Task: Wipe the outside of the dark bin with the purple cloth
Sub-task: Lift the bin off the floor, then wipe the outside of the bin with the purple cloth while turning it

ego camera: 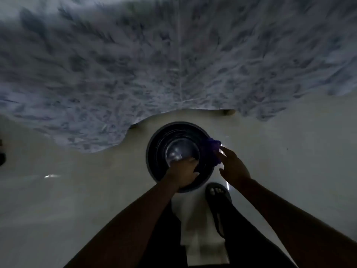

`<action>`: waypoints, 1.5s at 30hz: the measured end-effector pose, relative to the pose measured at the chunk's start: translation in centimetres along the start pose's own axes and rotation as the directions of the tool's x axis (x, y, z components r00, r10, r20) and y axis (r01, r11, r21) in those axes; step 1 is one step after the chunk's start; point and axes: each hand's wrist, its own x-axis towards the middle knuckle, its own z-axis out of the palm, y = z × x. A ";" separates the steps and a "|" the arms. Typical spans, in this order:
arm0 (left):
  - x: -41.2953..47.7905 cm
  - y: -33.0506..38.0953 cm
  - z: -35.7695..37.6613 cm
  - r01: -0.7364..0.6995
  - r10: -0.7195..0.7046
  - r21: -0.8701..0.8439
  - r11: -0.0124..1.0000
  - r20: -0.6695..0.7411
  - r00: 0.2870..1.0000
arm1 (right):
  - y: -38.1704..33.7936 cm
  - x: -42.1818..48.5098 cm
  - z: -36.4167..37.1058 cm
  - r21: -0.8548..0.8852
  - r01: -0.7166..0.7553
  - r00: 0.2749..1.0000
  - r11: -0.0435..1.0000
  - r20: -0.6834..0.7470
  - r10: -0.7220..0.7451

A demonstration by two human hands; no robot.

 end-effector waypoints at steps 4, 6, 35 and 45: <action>3.1 -0.9 3.3 -0.090 0.076 0.140 0.986 0.106 0.991 | 2.9 1.4 2.8 -0.217 0.184 0.978 0.959 -0.060 -0.201; 4.5 -0.7 4.4 -0.139 0.123 0.176 0.975 0.100 0.987 | 3.9 2.0 4.1 -0.273 0.251 0.955 0.929 -0.085 -0.283; 5.4 -5.8 -0.7 0.075 -0.201 -0.238 0.968 -0.566 0.800 | 0.8 8.9 1.4 0.064 0.302 0.921 0.951 -0.276 -0.274; 7.1 -7.4 2.5 0.071 -0.308 -0.414 0.908 -0.543 0.781 | 3.7 5.8 10.7 -0.173 0.330 0.915 0.928 -0.184 -0.359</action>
